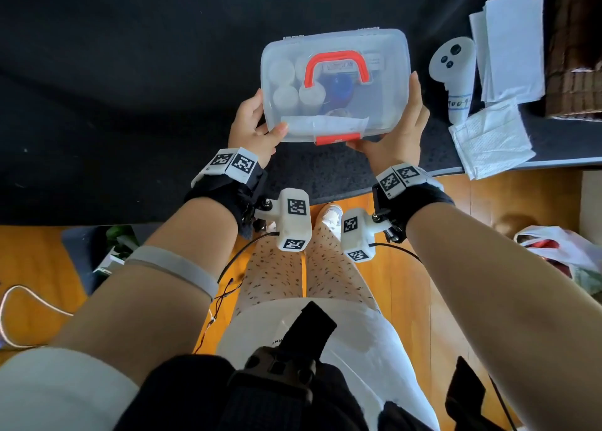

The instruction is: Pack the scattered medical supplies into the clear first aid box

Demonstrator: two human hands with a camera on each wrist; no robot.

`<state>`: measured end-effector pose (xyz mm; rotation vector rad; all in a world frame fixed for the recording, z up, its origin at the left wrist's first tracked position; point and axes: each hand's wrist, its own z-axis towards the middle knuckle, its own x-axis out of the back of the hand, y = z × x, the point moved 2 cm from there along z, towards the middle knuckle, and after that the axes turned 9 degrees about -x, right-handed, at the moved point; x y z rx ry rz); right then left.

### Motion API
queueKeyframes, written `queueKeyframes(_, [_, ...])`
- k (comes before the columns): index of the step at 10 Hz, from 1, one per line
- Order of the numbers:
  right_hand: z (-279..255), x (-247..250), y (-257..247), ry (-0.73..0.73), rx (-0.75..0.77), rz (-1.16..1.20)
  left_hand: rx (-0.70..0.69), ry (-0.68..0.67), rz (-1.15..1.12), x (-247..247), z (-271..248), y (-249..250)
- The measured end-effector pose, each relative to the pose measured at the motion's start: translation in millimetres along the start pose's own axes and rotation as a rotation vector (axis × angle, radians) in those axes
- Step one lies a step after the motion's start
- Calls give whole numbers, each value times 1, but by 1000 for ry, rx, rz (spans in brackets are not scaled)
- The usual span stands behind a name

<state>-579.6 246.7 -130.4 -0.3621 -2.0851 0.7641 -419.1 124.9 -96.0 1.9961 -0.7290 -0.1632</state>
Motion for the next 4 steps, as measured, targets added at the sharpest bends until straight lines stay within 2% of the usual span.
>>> queueKeyframes(1, [1, 0, 0, 3, -9, -30, -2, -2, 13, 0, 1, 3])
queueKeyframes(3, [-1, 19, -6, -104, 24, -46, 37, -45, 101, 4, 2, 10])
queueKeyframes(4, [4, 37, -20, -127, 2, -145, 43, -76, 285, 5, 5, 27])
